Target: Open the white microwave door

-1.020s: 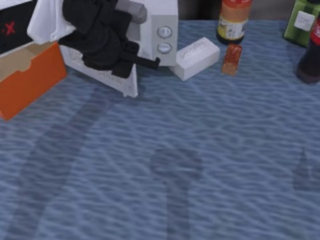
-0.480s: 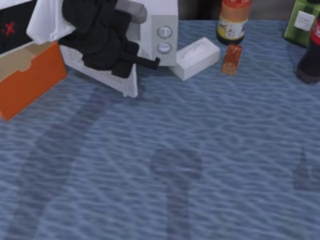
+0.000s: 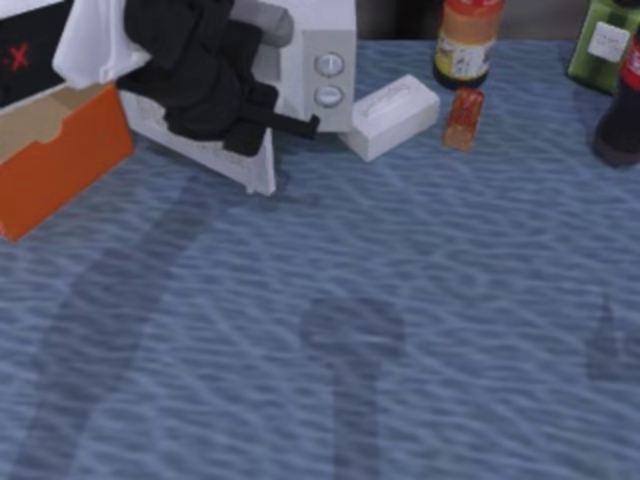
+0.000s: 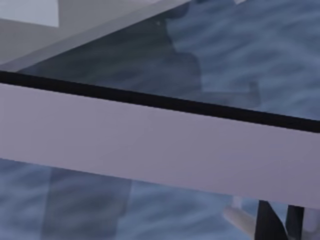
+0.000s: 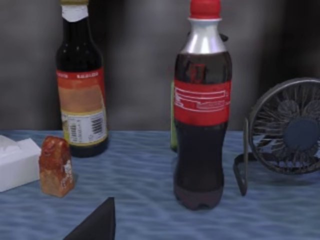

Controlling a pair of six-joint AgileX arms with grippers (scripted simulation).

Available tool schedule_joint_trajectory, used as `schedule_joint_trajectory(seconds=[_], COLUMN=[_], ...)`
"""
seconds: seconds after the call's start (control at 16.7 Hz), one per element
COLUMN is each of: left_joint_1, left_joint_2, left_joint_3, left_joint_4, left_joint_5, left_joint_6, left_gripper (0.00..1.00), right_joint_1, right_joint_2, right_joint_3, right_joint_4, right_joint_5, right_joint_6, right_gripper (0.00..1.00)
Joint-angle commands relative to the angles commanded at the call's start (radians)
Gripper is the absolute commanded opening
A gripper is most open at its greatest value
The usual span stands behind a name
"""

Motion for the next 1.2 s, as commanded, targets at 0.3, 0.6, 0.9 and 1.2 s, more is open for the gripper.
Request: schedule_joint_trajectory(seconds=[0.3,0.6,0.9,1.2], left_joint_1=[0.033,0.052,0.052,0.052], left_joint_2=[-0.040,-0.073,-0.073,-0.073], left_joint_3=[-0.061,-0.086,-0.086,-0.086], left_joint_4=[0.002,0.013,0.013,0.013], left_joint_5=[0.048,0.077,0.077,0.077], left_joint_6=[0.095,0.147,0.147,0.147], left_gripper=[0.00,0.00,0.00,0.00], right_joint_1=[0.000,0.000,0.000,0.000], right_joint_2=[0.000,0.000,0.000,0.000], right_joint_3=[0.000,0.000,0.000,0.000], right_joint_4=[0.000,0.000,0.000,0.000], right_joint_5=[0.000,0.000,0.000,0.000], right_joint_6=[0.000,0.000,0.000,0.000], right_gripper=[1.00,1.00,1.00,1.00])
